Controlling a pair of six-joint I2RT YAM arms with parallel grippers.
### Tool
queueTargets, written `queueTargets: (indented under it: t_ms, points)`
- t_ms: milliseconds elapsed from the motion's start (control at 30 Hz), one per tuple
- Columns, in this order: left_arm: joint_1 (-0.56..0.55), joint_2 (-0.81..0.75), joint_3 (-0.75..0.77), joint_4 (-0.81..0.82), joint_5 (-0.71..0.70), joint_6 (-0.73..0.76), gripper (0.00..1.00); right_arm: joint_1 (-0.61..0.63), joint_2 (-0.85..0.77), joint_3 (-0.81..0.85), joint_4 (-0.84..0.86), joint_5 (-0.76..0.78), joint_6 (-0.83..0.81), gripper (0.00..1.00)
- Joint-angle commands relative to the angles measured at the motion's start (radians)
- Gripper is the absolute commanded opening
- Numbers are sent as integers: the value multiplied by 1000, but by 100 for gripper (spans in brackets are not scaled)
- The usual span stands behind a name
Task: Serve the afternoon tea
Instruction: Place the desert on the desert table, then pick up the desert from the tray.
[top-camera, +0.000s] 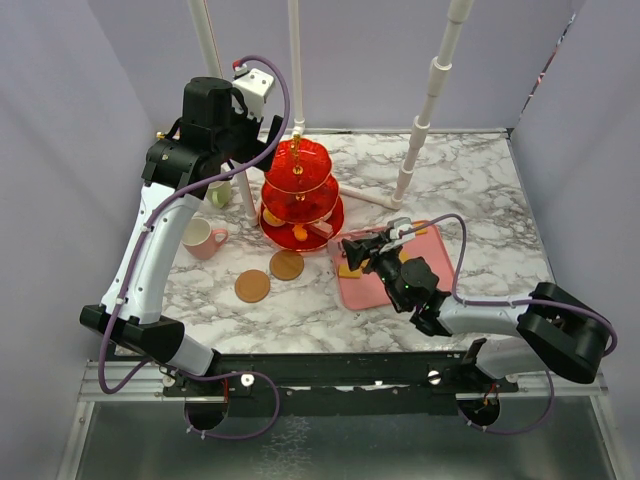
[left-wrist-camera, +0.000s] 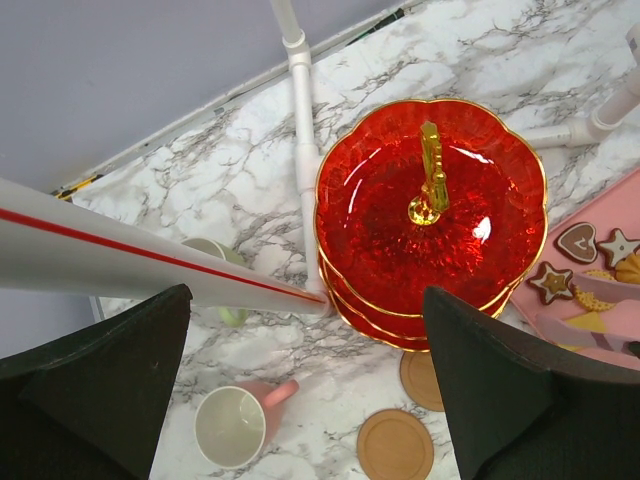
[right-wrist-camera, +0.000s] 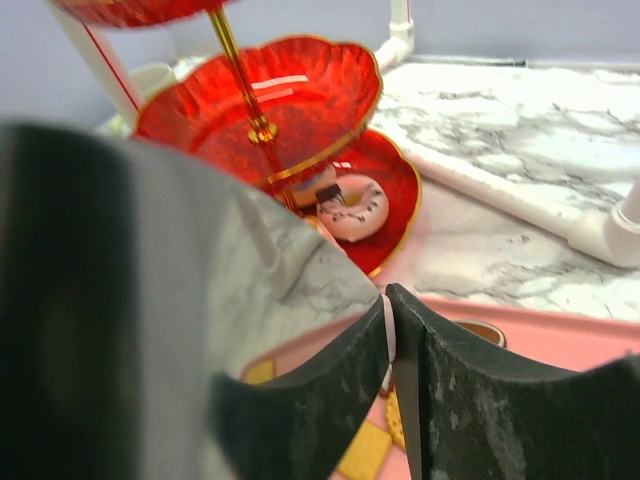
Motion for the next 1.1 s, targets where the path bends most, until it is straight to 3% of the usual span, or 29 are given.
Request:
queueTargets:
  t_ms: [0, 600, 1067]
  points:
    - [6, -27, -3, -2, 22, 13, 99, -4, -19, -11, -89, 64, -12, 65]
    - [6, -21, 27, -3, 22, 18, 99, -100, 171, 14, 45, -34, -32, 68]
    - [6, -12, 41, -2, 22, 14, 99, -105, 205, 62, 50, -77, -91, 67]
